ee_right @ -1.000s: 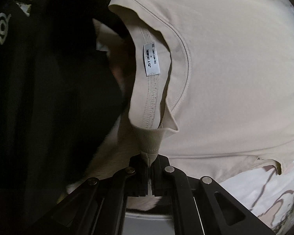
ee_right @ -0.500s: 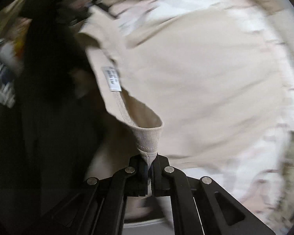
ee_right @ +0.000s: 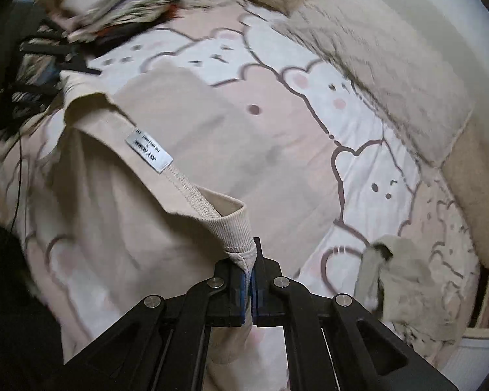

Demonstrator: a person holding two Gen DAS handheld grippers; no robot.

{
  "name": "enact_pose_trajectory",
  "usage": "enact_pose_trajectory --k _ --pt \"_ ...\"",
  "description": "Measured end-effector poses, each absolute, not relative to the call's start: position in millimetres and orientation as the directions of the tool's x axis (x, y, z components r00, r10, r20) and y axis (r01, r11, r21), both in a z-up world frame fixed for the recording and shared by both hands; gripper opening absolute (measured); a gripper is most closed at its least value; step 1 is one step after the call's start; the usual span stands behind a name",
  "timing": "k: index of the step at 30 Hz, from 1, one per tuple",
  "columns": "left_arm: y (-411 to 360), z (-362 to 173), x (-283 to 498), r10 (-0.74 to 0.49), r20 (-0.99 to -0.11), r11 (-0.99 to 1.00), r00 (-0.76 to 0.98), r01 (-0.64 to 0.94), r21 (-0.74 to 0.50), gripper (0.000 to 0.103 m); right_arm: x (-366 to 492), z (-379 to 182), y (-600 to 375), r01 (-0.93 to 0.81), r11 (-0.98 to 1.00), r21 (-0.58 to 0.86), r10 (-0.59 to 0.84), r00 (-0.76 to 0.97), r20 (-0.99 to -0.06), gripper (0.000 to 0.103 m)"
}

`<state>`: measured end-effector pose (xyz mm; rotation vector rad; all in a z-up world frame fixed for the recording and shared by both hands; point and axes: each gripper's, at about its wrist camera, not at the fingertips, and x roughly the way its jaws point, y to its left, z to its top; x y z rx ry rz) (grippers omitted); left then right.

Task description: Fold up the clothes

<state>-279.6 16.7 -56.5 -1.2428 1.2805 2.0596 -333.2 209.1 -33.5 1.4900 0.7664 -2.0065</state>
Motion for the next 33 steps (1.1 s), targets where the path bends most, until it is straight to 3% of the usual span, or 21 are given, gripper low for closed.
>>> enact_pose_trajectory --k 7,9,11,13,15,16,19,21,24,28,30,32,33 --pt "2.2 -128.3 -377.4 -0.068 -0.952 -0.59 -0.297 -0.758 0.279 0.008 -433.0 -112.8 201.8 0.651 -0.758 -0.044 -0.077 -0.155 -0.985 0.003" --pt "-4.7 -145.3 -393.3 -0.05 -0.968 -0.606 -0.245 -0.763 0.224 0.032 -443.9 -139.3 202.4 0.644 -0.765 -0.01 -0.082 -0.113 -0.99 0.003" --pt "-15.7 -148.2 -408.5 0.017 -0.976 -0.658 -0.217 -0.737 0.152 0.043 -448.1 -158.2 202.3 0.651 -0.759 -0.004 -0.08 -0.1 -0.992 0.003" --pt "-27.5 -146.5 -423.2 0.089 -0.974 -0.712 -0.208 -0.697 0.084 0.045 -449.4 -171.8 203.1 0.662 -0.749 -0.026 -0.068 -0.115 -0.991 0.016" --pt "-39.0 -146.5 -437.2 0.104 -0.962 -0.766 -0.252 -0.638 0.084 0.05 -453.7 -172.7 208.5 0.634 -0.769 -0.087 -0.044 -0.189 -0.981 0.067" --pt "-43.6 -147.7 -442.9 0.094 -0.957 -0.788 -0.275 -0.608 0.097 0.05 -458.9 -167.6 215.8 0.595 -0.798 -0.099 -0.052 -0.232 -0.971 0.072" --pt "-58.4 -156.1 -456.0 0.007 -0.945 -0.838 -0.327 -0.518 0.173 0.05 -474.5 -147.6 244.2 0.449 -0.889 -0.088 -0.082 -0.346 -0.935 0.072" --pt "-67.4 -157.9 -456.8 -0.021 -0.938 -0.849 -0.345 -0.49 0.199 0.05 -478.6 -131.5 272.1 0.346 -0.938 -0.004 -0.138 -0.384 -0.913 0.072" --pt "-83.3 -154.8 -447.4 -0.042 -0.93 -0.868 -0.364 -0.447 0.215 0.05 -460.0 -117.6 307.7 0.295 -0.948 0.117 -0.229 -0.383 -0.895 0.072" --pt "-95.8 -136.7 -409.9 -0.002 -0.933 -0.892 -0.36 -0.42 0.164 0.05 -415.9 -127.1 327.0 0.296 -0.943 0.152 -0.257 -0.357 -0.898 0.071" --pt "-102.0 -124.8 -383.0 0.042 -0.935 -0.905 -0.352 -0.411 0.114 0.05 -399.0 -135.1 327.4 0.303 -0.942 0.147 -0.258 -0.367 -0.894 0.05" --pt "-107.6 -112.1 -347.7 0.112 -0.936 -0.915 -0.333 -0.403 0.033 0.05 -388.2 -147.0 327.1 0.311 -0.941 0.137 -0.255 -0.377 -0.89 0.046" --pt "-107.2 -107.6 -329.9 0.134 -0.935 -0.916 -0.327 -0.401 0.009 0.05 -385.2 -153.7 327.2 0.313 -0.938 0.147 -0.263 -0.367 -0.892 0.038"
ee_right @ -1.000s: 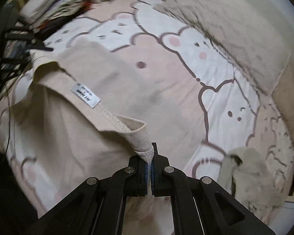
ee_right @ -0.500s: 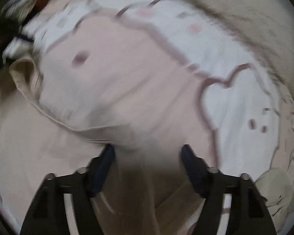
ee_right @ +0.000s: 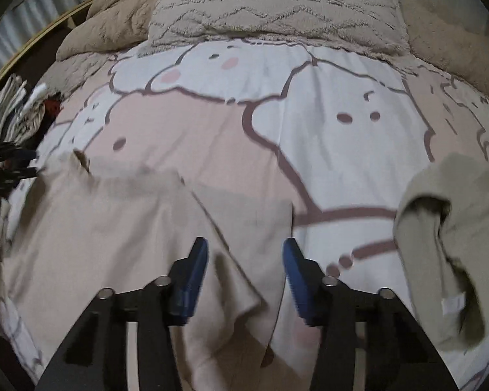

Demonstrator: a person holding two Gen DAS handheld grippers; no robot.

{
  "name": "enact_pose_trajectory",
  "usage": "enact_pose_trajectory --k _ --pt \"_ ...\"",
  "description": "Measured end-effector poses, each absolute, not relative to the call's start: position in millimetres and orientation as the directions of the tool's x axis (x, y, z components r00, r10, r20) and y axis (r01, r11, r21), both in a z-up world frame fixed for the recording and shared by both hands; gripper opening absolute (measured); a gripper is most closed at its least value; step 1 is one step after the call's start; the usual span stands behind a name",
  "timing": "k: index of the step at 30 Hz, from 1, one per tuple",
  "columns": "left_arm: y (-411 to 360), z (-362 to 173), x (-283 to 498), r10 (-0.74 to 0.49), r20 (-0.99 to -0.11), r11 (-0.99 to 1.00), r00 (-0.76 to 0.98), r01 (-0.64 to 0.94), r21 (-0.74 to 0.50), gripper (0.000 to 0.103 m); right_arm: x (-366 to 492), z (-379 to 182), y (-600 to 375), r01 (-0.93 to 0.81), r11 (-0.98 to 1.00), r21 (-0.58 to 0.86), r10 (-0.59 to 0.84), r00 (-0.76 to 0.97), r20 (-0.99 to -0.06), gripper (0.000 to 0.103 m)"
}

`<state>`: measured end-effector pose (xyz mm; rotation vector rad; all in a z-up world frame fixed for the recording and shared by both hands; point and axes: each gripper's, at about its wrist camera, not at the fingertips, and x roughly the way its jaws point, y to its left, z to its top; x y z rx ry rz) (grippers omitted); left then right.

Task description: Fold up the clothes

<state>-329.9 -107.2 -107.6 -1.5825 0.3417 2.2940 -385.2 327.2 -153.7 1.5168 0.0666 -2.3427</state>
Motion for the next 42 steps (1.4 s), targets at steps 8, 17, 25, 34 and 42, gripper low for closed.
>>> enact_pose_trajectory --k 8,17,25,34,42 --pt "-124.9 -99.8 -213.5 0.24 -0.938 -0.931 -0.251 -0.333 -0.149 0.05 -381.8 -138.1 318.9 0.322 -0.945 0.067 -0.216 -0.452 -0.865 0.006" --pt "-151.4 -129.8 -126.0 0.217 -0.953 -0.948 -0.213 -0.278 -0.154 0.05 -413.9 -139.9 346.6 0.091 -0.996 -0.009 -0.037 -0.49 -0.871 0.006" --pt "-135.5 -147.6 -110.9 0.33 -0.909 -0.914 -0.256 -0.327 -0.24 0.056 -265.9 -106.5 390.3 -0.109 -0.911 0.397 -0.283 -0.535 -0.796 0.086" --pt "-129.1 -164.2 -119.6 0.472 -0.814 -0.875 -0.339 -0.294 -0.384 0.055 -91.2 -154.4 392.8 -0.367 -0.65 0.666 -0.421 -0.555 -0.717 0.085" --pt "-144.9 -148.0 -128.8 0.499 -0.79 -0.866 -0.355 -0.232 -0.443 0.01 -77.7 -209.5 378.8 -0.469 -0.373 0.801 -0.457 -0.658 -0.598 0.063"
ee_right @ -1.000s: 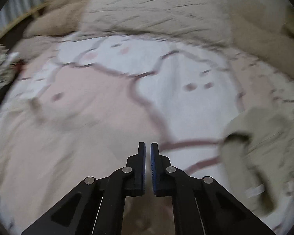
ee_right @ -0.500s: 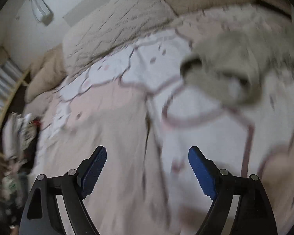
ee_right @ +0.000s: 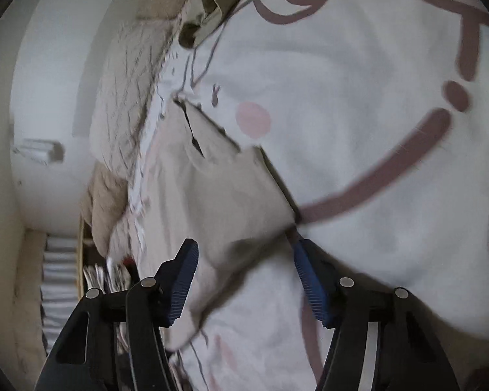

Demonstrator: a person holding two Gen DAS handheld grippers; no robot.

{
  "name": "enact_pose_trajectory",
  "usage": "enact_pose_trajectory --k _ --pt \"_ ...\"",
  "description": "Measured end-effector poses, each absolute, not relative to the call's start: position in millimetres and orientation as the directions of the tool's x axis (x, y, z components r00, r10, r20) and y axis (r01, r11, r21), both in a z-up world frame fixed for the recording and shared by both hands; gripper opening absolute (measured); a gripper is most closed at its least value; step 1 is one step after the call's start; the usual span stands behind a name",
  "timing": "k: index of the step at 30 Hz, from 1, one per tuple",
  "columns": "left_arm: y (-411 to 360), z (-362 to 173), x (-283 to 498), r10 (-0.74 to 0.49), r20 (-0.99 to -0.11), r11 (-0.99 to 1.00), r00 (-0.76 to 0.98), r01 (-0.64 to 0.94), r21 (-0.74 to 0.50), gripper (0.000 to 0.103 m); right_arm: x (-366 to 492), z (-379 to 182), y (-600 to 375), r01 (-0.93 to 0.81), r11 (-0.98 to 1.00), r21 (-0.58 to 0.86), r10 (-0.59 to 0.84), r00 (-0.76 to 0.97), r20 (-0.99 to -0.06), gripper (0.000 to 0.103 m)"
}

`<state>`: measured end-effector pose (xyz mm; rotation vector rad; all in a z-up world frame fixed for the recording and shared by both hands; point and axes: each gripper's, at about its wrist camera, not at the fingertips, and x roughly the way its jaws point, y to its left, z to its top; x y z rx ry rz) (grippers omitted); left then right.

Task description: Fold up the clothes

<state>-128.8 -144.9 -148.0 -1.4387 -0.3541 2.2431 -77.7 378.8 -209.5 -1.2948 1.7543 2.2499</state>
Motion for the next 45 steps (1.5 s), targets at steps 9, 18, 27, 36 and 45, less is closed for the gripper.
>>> enact_pose_trajectory --k 9,18,27,36,45 --pt "-166.9 -125.1 -120.3 0.333 -0.851 -0.939 -0.406 -0.228 -0.258 0.003 -111.4 -158.1 388.8 -0.37 -0.598 0.711 -0.363 -0.666 -0.651 0.005" --pt "-156.4 -156.3 -103.5 0.153 -0.912 -0.958 -0.38 -0.283 -0.043 0.003 -140.0 -191.5 375.2 -0.308 -0.844 0.439 -0.268 -0.467 -0.843 0.004" --pt "-168.8 -138.8 -68.7 -0.028 -0.873 -0.95 -0.486 -0.258 0.175 0.004 -125.4 -187.6 389.4 -0.36 -0.791 0.495 -0.278 -0.509 -0.814 0.022" --pt "-68.0 -159.8 -26.6 -0.08 -0.701 -0.553 -0.708 -0.554 0.622 0.051 -63.7 -133.0 316.1 -0.046 -0.964 -0.261 0.235 -0.602 -0.763 0.085" --pt "-36.4 -206.8 -18.6 -0.097 -0.479 -0.202 -0.873 -0.454 0.868 0.051 8.4 -198.3 199.6 0.412 -0.192 -0.891 0.181 -0.877 -0.445 0.085"
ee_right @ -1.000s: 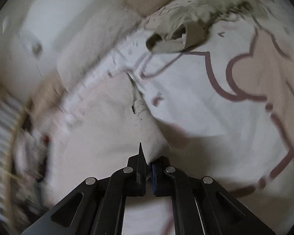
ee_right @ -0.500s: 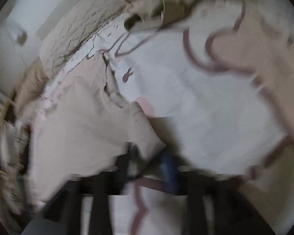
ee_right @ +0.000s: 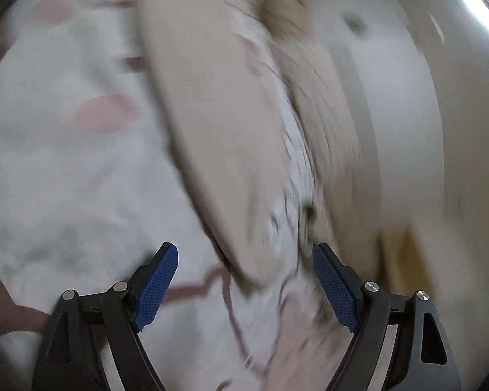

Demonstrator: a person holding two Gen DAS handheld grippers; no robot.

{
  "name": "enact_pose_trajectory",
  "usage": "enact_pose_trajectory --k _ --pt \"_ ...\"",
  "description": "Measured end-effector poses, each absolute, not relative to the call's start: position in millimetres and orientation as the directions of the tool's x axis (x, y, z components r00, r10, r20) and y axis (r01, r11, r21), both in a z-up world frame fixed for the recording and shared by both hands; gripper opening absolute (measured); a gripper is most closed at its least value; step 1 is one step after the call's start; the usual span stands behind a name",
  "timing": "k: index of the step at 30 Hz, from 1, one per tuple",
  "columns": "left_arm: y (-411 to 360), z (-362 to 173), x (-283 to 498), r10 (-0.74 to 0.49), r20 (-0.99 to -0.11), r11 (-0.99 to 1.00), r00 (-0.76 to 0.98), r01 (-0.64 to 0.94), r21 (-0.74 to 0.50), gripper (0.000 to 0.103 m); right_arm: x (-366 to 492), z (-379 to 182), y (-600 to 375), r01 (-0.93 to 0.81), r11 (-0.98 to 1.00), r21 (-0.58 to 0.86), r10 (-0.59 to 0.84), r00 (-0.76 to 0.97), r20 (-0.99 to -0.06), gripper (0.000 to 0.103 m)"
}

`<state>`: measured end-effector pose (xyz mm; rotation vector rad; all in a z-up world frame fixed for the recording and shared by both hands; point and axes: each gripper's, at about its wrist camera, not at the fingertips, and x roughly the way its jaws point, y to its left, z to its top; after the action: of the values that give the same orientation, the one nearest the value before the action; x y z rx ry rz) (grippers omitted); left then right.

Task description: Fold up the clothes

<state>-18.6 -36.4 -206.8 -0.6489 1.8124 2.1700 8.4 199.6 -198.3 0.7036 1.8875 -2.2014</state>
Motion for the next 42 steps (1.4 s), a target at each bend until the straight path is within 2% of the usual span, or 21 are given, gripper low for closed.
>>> enact_pose_trajectory --k 2,7,9,11,14,16,18,20,24,29,36,40,42 --pt "-32.6 -211.9 -22.5 -0.098 -0.435 -0.172 -0.895 -0.416 0.893 0.047 8.5 -206.8 189.0 0.418 -0.095 -0.903 0.115 -0.897 -0.427 0.084" --pt "-23.7 -224.5 -30.5 -0.056 -0.373 -0.11 -0.926 -0.366 0.924 0.029 2.6 -223.0 165.2 0.399 0.029 -0.917 0.023 -0.917 -0.398 0.075" --pt "-22.1 -227.3 -37.1 -0.049 -0.346 -0.104 -0.937 -0.34 0.935 0.027 -0.2 -230.3 155.3 0.385 0.063 -0.921 -0.004 -0.923 -0.385 0.06" --pt "-22.4 -223.6 -45.9 -0.056 -0.335 -0.132 -0.941 -0.326 0.936 0.027 -4.3 -239.4 146.5 0.348 0.094 -0.933 -0.019 -0.936 -0.352 0.055" --pt "-23.4 -217.5 -58.7 -0.073 -0.349 -0.17 -0.934 -0.334 0.927 0.027 -10.2 -244.9 135.5 0.285 0.107 -0.953 -0.037 -0.956 -0.29 0.055" --pt "-23.0 -215.9 -64.1 -0.076 -0.359 -0.176 -0.93 -0.342 0.923 0.023 -19.4 -242.8 133.4 0.278 0.078 -0.958 -0.021 -0.96 -0.28 0.055" --pt "-22.1 -217.0 -65.1 -0.08 -0.373 -0.168 -0.924 -0.357 0.919 0.012 -23.1 -239.9 135.4 0.274 0.056 -0.96 -0.011 -0.961 -0.275 0.055" --pt "-22.8 -218.5 -64.7 -0.083 -0.38 -0.163 -0.921 -0.364 0.917 0.01 -23.2 -237.9 140.2 0.262 0.05 -0.964 -0.005 -0.965 -0.262 0.054" --pt "-26.6 -216.6 -66.0 -0.091 -0.389 -0.192 -0.917 -0.367 0.91 0.009 -27.4 -237.4 161.1 0.272 0.034 -0.962 0.072 -0.96 -0.269 0.048" --pt "-33.1 -220.7 -68.6 -0.116 -0.366 -0.213 -0.923 -0.337 0.917 0.01 -35.6 -237.9 195.9 0.237 0.016 -0.971 0.161 -0.959 -0.231 0.048" --pt "-35.2 -220.9 -66.0 -0.132 -0.302 -0.194 -0.944 -0.274 0.942 0.034 -48.7 -239.0 236.0 0.189 0.024 -0.982 0.268 -0.947 -0.176 0.048" --pt "-37.0 -225.0 -72.0 -0.158 -0.309 -0.192 -0.938 -0.278 0.941 0.034 -50.7 -239.1 254.3 0.196 0.044 -0.98 0.288 -0.942 -0.175 0.048" --pt "-36.1 -229.2 -76.4 -0.165 -0.323 -0.186 -0.932 -0.293 0.938 0.022 -49.0 -241.6 258.7 0.205 0.061 -0.977 0.26 -0.948 -0.182 0.048"
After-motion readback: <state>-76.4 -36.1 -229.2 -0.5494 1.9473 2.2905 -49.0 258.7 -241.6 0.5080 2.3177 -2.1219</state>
